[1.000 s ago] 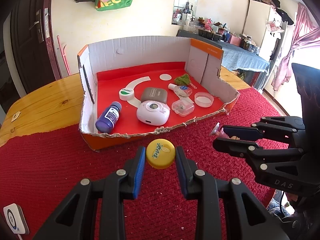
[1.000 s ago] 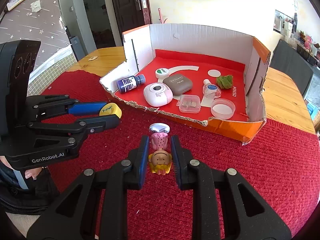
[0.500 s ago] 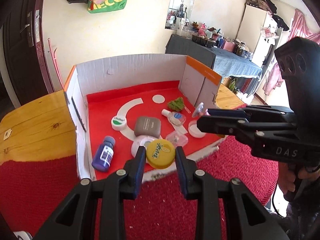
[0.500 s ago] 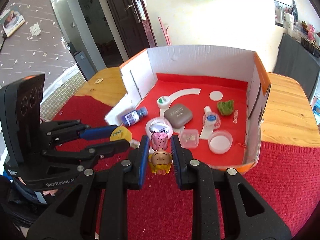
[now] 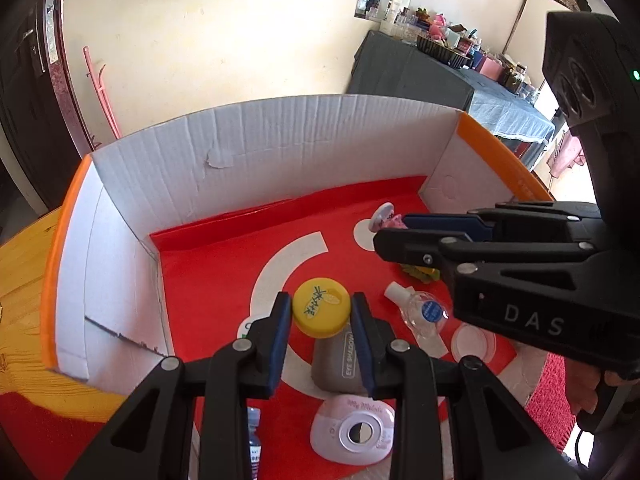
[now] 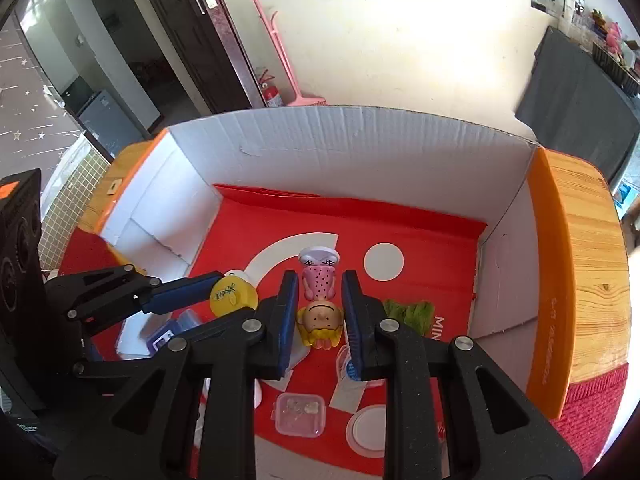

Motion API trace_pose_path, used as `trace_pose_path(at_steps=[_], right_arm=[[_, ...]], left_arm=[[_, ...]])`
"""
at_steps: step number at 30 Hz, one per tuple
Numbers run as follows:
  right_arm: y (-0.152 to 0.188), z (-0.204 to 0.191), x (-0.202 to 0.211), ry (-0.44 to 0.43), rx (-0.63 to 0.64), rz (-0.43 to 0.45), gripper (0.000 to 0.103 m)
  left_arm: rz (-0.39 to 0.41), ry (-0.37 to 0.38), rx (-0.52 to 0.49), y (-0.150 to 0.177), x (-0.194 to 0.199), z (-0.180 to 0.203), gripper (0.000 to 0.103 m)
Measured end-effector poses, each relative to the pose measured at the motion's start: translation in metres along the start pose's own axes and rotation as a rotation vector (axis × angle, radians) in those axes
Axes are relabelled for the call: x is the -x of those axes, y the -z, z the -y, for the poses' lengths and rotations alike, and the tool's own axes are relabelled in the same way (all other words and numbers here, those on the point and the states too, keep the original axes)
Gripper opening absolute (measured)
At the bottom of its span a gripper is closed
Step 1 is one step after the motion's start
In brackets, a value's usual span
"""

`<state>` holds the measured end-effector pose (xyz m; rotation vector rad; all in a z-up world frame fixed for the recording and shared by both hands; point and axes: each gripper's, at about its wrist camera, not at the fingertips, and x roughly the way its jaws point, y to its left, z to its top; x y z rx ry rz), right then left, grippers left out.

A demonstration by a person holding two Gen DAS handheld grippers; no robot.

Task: Organize objects
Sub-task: 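Carry the yellow cap and pink doll over the box and lower them inside, then set the yellow cap and pink doll down on the box floor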

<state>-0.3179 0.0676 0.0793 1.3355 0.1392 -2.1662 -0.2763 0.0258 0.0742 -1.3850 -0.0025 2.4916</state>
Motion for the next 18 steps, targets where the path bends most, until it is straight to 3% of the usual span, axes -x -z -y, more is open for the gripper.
trace_pose_path(at_steps=[9,18], right_arm=[[-0.019,0.009,-0.047,0.052,-0.002,-0.094,0.021],[-0.022,0.012,-0.067,0.067,-0.009,-0.136,0.021]], left_arm=[[-0.071,-0.038,-0.003,-0.012,-0.032,-0.006,0.032],[-0.094,-0.039,0.007,-0.016,-0.046,-0.01,0.032]])
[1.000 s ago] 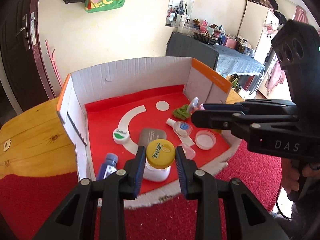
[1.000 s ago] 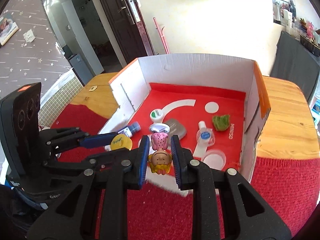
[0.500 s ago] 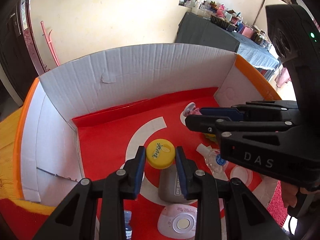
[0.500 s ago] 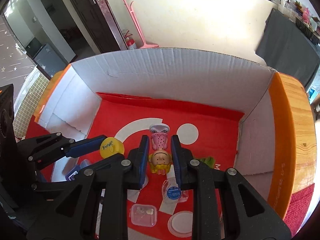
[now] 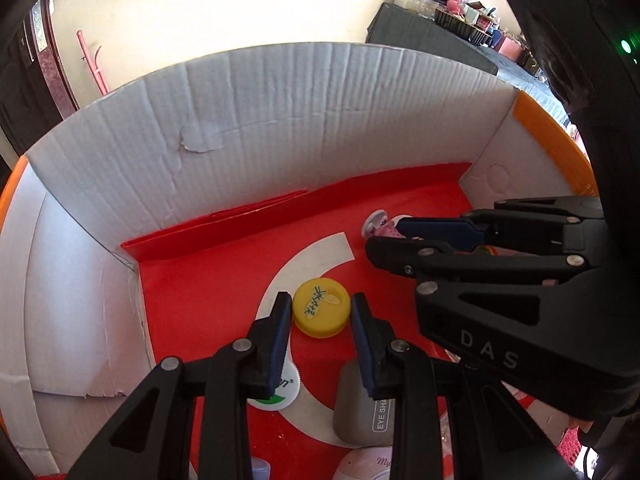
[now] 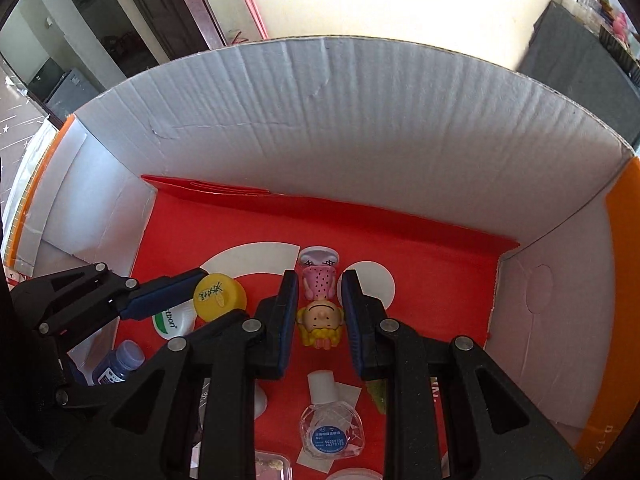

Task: Organize objects
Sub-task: 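Set the yellow cap and pink doll down on the box floor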

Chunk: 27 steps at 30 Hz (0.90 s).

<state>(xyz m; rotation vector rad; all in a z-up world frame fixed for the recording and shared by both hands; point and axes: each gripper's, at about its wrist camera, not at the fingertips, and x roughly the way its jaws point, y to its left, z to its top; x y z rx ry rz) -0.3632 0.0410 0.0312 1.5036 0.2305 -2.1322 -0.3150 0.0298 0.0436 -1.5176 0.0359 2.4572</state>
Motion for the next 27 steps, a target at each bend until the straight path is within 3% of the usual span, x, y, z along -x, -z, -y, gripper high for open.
trace_pose_path(at_steps=[27], right_arm=[[0.016,-0.008,-0.006,0.028,0.032,-0.009,0.022]], left_arm=[[-0.01,-0.007,-0.003,0.004,-0.004,-0.001,0.032]])
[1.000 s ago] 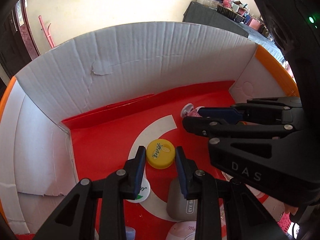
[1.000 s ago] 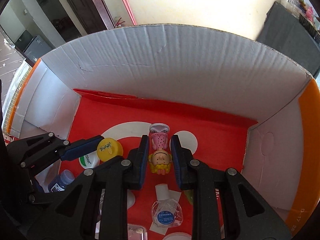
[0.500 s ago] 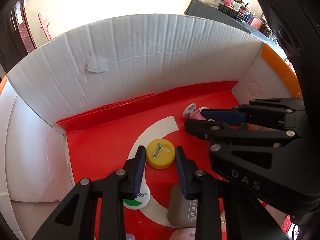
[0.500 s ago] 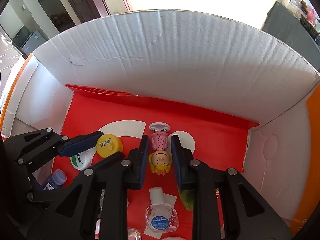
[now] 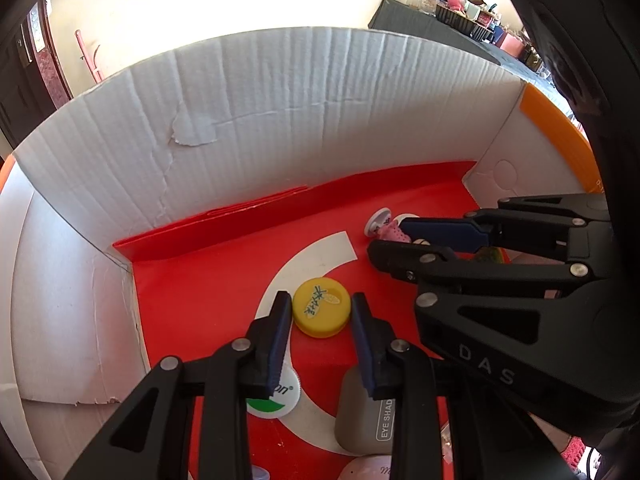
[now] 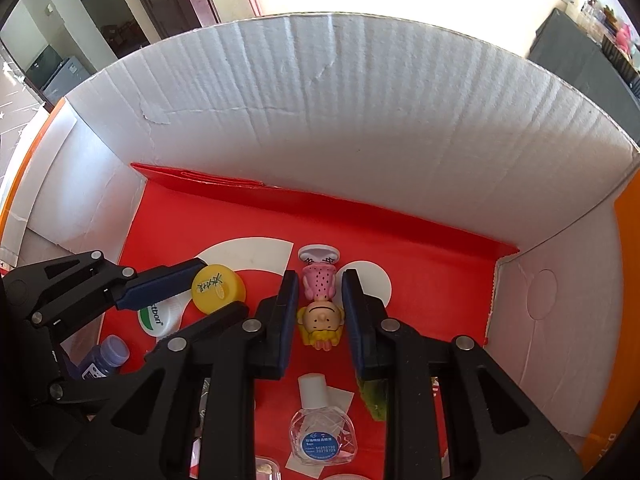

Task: Organize objects
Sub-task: 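Set the yellow cap and pink doll down on the box floor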

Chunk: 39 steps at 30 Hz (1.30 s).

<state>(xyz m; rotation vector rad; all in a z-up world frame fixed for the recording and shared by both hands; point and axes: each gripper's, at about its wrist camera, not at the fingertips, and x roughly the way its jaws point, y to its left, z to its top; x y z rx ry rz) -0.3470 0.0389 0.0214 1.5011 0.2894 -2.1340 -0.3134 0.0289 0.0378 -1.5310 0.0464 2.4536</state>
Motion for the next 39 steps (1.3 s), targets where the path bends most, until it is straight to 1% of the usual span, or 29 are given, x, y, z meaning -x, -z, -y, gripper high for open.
trace_pose_path(at_steps=[9,10,20,31,33,35,39], right_arm=[[0.011,0.004,0.006,0.007,0.009,-0.001,0.022],[0.005,0.005,0.003,0.007,0.01,-0.002,0.022],[0.007,0.006,0.005,0.005,0.008,-0.004,0.022],[0.008,0.005,0.008,0.007,0.01,-0.004,0.022],[0.009,0.005,0.009,0.008,0.01,-0.002,0.022],[0.011,0.003,0.01,0.009,0.008,0.0,0.022],[0.009,0.006,0.01,0.013,0.01,0.002,0.022]], left_arm=[[0.0,0.004,0.003,0.003,0.001,-0.003,0.033],[0.0,0.004,0.004,0.002,0.001,-0.003,0.033],[0.001,0.013,0.01,0.009,0.006,-0.01,0.034],[0.002,0.013,0.011,0.009,0.005,-0.009,0.035],[0.002,0.014,0.012,0.01,0.006,-0.01,0.037],[0.004,0.004,0.013,0.011,0.006,-0.011,0.041],[0.005,0.01,0.018,0.012,0.008,-0.01,0.041]])
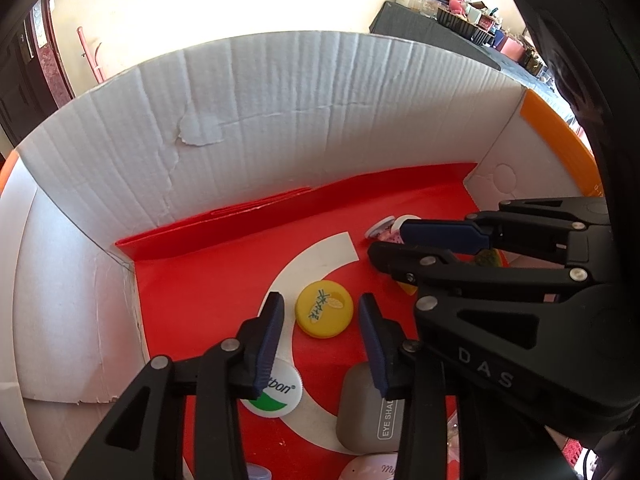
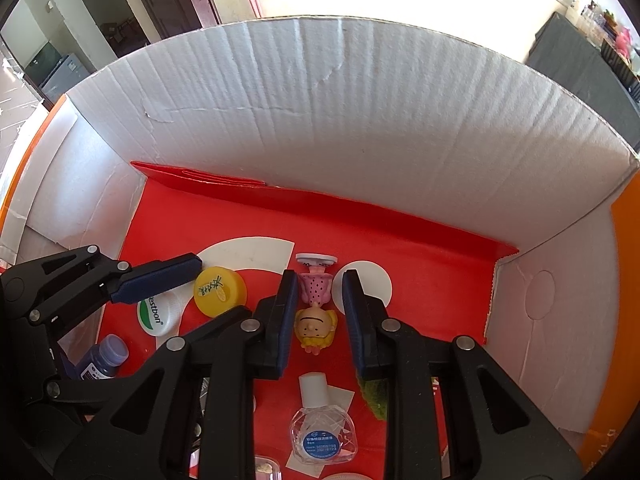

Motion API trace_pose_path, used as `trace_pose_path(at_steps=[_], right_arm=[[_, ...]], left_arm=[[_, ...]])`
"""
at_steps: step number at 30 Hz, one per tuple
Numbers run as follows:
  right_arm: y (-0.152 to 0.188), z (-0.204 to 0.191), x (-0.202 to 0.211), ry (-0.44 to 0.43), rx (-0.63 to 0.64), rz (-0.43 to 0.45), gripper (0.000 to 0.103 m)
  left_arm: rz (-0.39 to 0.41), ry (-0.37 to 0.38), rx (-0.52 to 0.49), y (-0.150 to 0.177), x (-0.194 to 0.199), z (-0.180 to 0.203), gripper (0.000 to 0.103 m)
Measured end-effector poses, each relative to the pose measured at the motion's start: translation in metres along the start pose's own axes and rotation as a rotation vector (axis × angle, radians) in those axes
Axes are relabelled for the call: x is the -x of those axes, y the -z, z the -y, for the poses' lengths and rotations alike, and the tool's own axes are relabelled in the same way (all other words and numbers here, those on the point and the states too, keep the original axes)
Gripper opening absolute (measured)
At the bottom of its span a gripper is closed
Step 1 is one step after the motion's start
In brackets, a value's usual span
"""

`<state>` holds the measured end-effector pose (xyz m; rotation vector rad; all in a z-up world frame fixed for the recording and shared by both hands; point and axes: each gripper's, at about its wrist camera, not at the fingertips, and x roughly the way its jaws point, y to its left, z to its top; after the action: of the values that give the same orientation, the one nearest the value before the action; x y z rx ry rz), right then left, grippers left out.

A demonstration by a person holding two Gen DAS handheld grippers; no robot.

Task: Organize objects
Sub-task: 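Set the yellow cap and pink doll down on the box floor, then open the left tool releasing the yellow cap while the right tool releases the doll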

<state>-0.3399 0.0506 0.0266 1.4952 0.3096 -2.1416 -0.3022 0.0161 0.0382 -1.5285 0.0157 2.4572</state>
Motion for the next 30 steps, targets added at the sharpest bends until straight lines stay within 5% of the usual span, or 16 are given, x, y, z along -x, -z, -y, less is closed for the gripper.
trace_pose_path(at_steps=[14,25,28,30], right_arm=[[-0.005,0.007,0.009,0.028,0.027,0.026,0.023],[0.011,0.013,0.045,0.024,0.006,0.103,0.023],[0.019,0.012,0.059,0.018,0.002,0.136,0.03],[0.026,0.011,0.068,0.017,0.002,0.164,0.05]], left_arm=[[0.028,0.014,0.015,-0.006,0.007,-0.016,0.047],[0.122,-0.02,0.019,0.021,0.057,-0.009,0.052],[0.154,-0.027,0.028,0.029,0.073,-0.002,0.054],[0.181,-0.039,0.029,0.024,0.077,0.008,0.058]])
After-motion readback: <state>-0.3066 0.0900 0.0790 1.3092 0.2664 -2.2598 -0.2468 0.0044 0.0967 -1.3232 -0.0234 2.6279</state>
